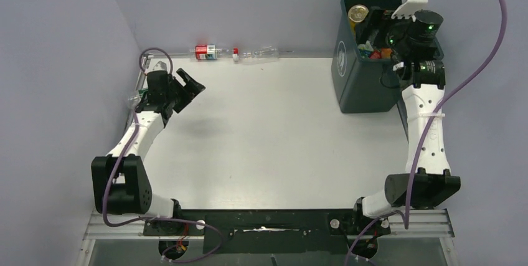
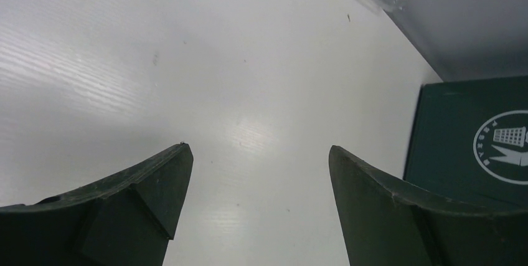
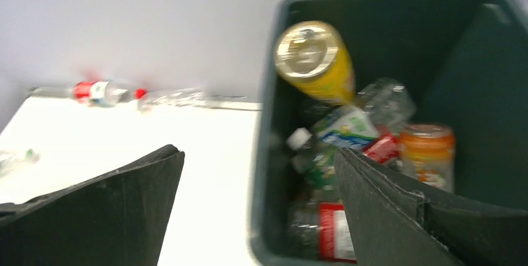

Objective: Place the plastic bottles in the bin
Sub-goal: Place the plastic bottle in the trash bin.

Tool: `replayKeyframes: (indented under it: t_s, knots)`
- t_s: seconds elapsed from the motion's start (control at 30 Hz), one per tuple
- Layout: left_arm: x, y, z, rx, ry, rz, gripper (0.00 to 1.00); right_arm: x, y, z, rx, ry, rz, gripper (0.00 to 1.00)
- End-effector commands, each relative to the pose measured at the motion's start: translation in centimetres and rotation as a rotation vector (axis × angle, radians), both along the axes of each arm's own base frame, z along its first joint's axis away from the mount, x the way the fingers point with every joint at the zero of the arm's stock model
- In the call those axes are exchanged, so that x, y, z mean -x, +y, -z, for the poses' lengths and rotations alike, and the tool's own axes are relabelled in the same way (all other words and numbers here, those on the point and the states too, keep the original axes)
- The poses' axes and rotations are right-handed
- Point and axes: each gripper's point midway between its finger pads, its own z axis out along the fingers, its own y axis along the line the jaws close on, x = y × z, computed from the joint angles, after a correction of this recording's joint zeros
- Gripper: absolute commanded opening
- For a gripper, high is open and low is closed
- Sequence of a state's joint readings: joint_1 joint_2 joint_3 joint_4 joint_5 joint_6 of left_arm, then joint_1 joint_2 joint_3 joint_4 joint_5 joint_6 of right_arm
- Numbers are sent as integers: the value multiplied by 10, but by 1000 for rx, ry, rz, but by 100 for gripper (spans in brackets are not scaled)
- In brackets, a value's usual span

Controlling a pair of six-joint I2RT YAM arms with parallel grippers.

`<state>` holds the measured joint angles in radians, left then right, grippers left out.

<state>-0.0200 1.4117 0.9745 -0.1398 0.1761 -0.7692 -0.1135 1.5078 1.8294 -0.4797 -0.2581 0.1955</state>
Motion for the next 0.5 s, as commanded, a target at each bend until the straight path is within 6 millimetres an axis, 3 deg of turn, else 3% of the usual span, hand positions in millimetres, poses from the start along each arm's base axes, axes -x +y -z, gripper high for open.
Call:
replayKeyframes:
  t_s: [0.0,0.2,0.47]
  knots:
    - [-35,30,-24,-61,-51,-57,82,39,59,-35,23,-104,-118,96]
    - [-80,77,-34,-116,-68,-178,85,70,117,-2,18,-53,-241,97]
    - [-132,143,-42,-333,-69,-330,86,101,169,80,14,128,-378,96]
